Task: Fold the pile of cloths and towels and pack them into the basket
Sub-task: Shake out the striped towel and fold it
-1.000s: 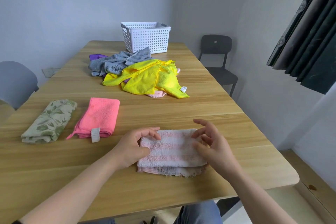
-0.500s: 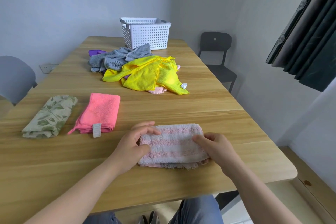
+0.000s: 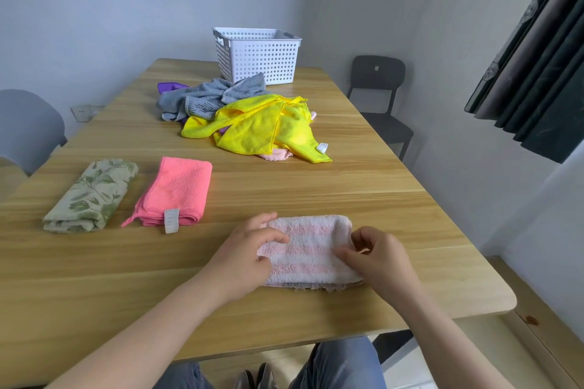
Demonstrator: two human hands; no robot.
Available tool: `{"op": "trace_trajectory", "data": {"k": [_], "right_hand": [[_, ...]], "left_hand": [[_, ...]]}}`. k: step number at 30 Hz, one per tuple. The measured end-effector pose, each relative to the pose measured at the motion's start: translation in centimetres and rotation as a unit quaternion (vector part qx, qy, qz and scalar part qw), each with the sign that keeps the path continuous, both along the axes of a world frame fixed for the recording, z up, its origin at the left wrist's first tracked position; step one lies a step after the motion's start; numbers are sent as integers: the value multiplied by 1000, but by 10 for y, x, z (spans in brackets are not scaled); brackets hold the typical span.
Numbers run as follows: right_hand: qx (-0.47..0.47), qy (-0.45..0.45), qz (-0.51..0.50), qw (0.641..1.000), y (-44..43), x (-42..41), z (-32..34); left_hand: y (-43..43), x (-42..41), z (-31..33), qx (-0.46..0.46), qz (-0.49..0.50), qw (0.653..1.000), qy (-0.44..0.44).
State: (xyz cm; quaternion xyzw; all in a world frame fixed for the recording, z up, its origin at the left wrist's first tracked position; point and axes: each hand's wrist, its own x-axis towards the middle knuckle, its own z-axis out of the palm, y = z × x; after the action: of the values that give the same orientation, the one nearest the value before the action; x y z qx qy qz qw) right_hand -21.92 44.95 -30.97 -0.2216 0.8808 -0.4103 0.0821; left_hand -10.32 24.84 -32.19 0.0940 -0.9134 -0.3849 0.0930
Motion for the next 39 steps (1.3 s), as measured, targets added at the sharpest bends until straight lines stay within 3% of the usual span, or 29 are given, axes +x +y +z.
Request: {"op": "trace_trajectory", "data": {"k": [4, 7, 10, 12, 15, 18, 22, 27, 30, 33, 35, 39], "right_hand": [[-6, 72, 3, 997, -1, 6, -3], [46, 123, 7, 991, 0, 9, -7], [119, 154, -13, 981, 1, 8, -8], [118, 192, -20, 974, 2, 6, -6], [104, 295, 96, 945, -3, 2, -6], [133, 267, 228, 927, -6, -1, -13], [210, 233, 221, 923, 8, -5, -26], [214, 246, 200, 924, -2, -8, 4], [202, 238, 225, 923, -12, -13, 16], [136, 207, 225, 942, -26, -2, 0], [109, 230, 180, 950, -39, 10, -12], [150, 247, 87, 953, -81, 17, -16]], "left_hand": [[5, 2, 3, -40, 21, 999, -21], [10, 5, 10, -69, 43, 996, -43], [14, 6, 19, -165, 56, 984, -46], [19, 4, 22, -238, 44, 970, -35], [34, -2, 11, -263, 29, 963, -59], [44, -1, -11, -287, 20, 951, -112], [39, -1, -12, -278, 7, 949, -146], [7, -14, -2, -274, -79, 947, -149], [-14, -17, 11, -314, -75, 941, -104], [-23, -8, 25, -362, 6, 931, 37], [-31, 3, 25, -324, 67, 937, 114], [-41, 23, 20, -278, 102, 946, 130]]}}
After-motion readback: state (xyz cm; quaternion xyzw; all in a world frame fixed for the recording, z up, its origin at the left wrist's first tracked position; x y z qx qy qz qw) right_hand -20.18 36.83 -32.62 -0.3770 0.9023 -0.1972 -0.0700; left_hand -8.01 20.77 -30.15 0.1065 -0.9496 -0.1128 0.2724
